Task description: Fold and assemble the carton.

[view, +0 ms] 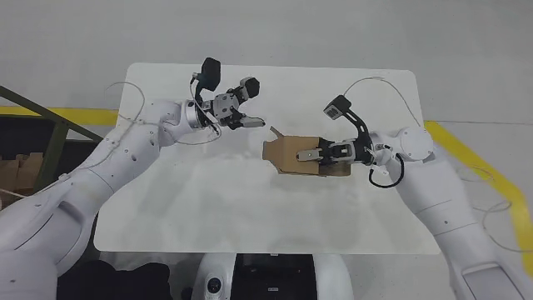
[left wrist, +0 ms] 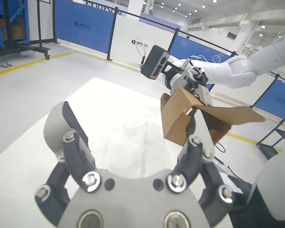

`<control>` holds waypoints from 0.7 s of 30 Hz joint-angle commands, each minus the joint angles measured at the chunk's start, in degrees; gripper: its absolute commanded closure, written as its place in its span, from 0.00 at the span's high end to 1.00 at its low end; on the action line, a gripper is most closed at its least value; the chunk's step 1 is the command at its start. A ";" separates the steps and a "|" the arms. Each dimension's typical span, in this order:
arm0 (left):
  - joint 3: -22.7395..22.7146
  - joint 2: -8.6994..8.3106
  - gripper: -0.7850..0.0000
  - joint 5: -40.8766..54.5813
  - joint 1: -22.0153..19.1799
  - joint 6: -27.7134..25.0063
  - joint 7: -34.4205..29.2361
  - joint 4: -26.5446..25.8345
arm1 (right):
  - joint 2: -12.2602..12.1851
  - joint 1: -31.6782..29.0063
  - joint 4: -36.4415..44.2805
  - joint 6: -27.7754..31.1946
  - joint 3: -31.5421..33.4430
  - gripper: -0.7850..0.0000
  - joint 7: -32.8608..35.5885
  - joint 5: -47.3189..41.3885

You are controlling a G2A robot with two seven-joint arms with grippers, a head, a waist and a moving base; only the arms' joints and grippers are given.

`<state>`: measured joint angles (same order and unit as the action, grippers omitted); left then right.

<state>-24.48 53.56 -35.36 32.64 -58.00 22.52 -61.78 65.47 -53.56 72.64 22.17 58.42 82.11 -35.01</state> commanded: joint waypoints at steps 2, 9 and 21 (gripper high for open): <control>0.15 0.69 1.00 6.04 -0.85 0.00 -6.70 0.50 | -0.07 0.01 0.95 -0.13 -0.52 0.00 0.13 0.56; -0.33 2.09 1.00 12.61 -1.70 1.03 -17.61 1.40 | -0.27 0.15 2.53 0.15 -1.44 0.00 -0.15 0.92; -0.19 3.56 1.00 17.70 -1.25 0.00 -29.05 -0.43 | -1.03 -0.36 2.14 1.45 0.09 0.00 -1.45 -0.61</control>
<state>-24.59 57.15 -17.60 31.34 -58.01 -5.96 -61.73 64.49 -53.88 74.93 23.54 58.41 80.75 -35.48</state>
